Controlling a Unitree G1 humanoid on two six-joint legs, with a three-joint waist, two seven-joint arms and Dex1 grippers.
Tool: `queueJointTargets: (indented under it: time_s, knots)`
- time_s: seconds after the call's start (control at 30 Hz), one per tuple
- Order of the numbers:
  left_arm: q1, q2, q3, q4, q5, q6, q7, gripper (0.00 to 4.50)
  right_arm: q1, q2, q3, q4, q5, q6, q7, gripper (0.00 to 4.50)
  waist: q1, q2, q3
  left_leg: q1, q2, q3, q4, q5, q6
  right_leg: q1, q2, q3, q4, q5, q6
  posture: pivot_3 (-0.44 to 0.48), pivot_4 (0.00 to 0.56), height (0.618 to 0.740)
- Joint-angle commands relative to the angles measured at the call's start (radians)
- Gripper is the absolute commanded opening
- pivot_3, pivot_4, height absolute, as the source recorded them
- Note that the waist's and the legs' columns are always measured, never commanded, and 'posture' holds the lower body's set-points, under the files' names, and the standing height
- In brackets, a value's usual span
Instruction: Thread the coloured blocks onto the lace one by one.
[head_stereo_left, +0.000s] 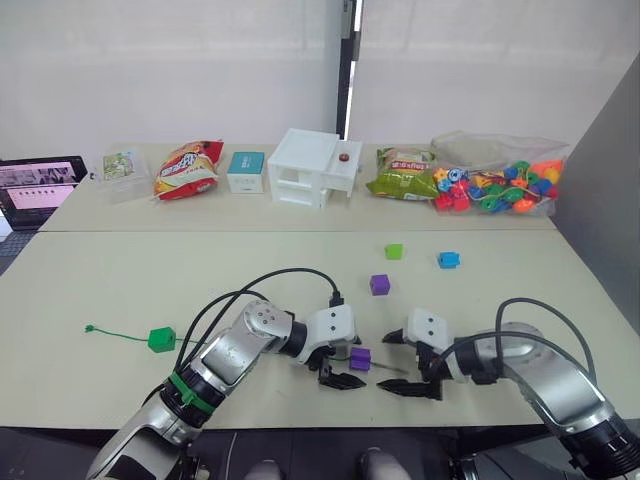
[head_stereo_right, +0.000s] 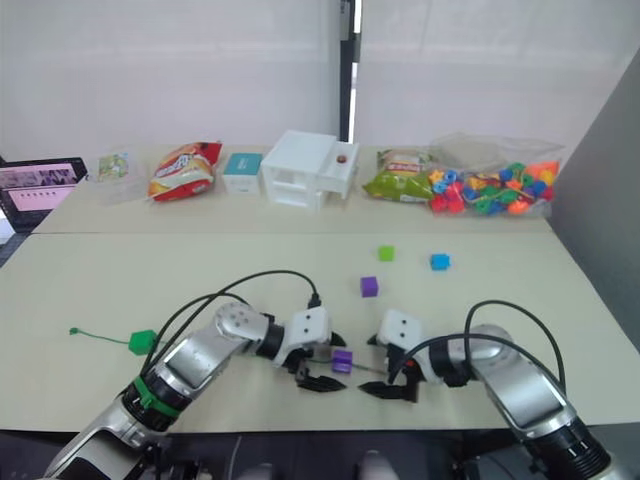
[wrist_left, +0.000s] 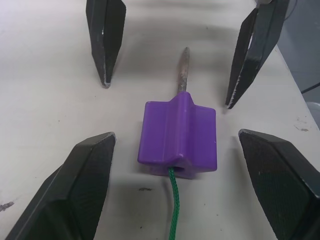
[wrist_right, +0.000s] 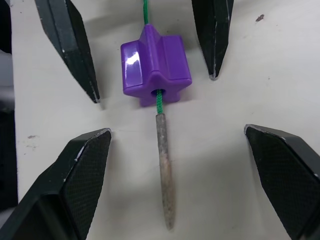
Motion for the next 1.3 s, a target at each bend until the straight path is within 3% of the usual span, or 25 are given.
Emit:
queueJointTargets:
  time_s: [0.03, 0.23, 0.43, 0.53, 0.9, 1.17, 1.3]
  knots:
    - [-0.003, -0.009, 0.003, 0.004, -0.009, -0.008, -0.014, 3.38, -0.004, 0.006, 0.006, 0.000, -0.005, -0.009, -0.007, 4.50, 0.002, 0.000, 0.000, 0.000, 0.000, 0.000, 0.000, 0.000, 0.000, 0.000, 0.000, 0.000, 0.000, 0.000, 0.000, 0.000, 0.150, 0.740]
    - [0.005, -0.027, 0.015, -0.020, -0.027, 0.011, -0.011, 1.39, 0.011, 0.000, 0.003, -0.001, -0.002, -0.014, -0.004, 4.50, 0.002, 0.000, 0.000, 0.000, 0.000, 0.000, 0.000, 0.000, 0.000, 0.000, 0.000, 0.000, 0.000, 0.000, 0.000, 0.000, 0.150, 0.740]
    - [0.006, -0.023, 0.021, -0.028, -0.028, 0.018, -0.015, 1.37, 0.021, -0.003, 0.004, 0.008, -0.003, -0.023, 0.000, 4.50, 0.002, 0.000, 0.000, 0.000, 0.000, 0.000, 0.000, 0.000, 0.000, 0.000, 0.000, 0.000, 0.000, 0.000, 0.000, 0.000, 0.150, 0.740]
    - [0.000, -0.016, 0.030, -0.030, -0.032, 0.019, -0.020, 1.37, 0.025, -0.008, 0.007, 0.020, -0.013, -0.037, 0.001, 3.72, 0.002, 0.000, 0.000, 0.000, 0.000, 0.000, 0.000, 0.000, 0.000, 0.000, 0.000, 0.000, 0.000, 0.000, 0.000, 0.000, 0.150, 0.740]
    - [-0.004, -0.012, 0.043, -0.022, -0.033, 0.015, -0.031, 1.37, 0.028, -0.021, 0.011, 0.065, -0.035, -0.086, 0.020, 0.04, 0.002, 0.000, 0.000, 0.000, 0.000, 0.000, 0.000, 0.000, 0.000, 0.001, 0.000, 0.000, 0.000, 0.000, 0.000, 0.000, 0.150, 0.740]
    - [0.026, 0.038, 0.075, -0.040, -0.044, 0.011, -0.042, 1.37, 0.003, -0.023, 0.006, 0.068, -0.029, -0.106, 0.040, 0.00, 0.002, 0.000, 0.000, 0.001, 0.000, 0.000, 0.000, 0.000, 0.000, 0.001, 0.000, 0.000, 0.000, 0.000, 0.000, 0.000, 0.150, 0.740]
    - [0.072, 0.160, 0.159, -0.086, -0.089, 0.001, -0.097, 1.37, -0.030, -0.035, 0.001, 0.038, -0.020, -0.082, 0.056, 0.00, -0.005, 0.000, 0.000, 0.000, 0.000, 0.000, 0.000, 0.000, 0.000, 0.000, 0.000, 0.000, 0.000, 0.000, 0.000, 0.000, 0.150, 0.740]
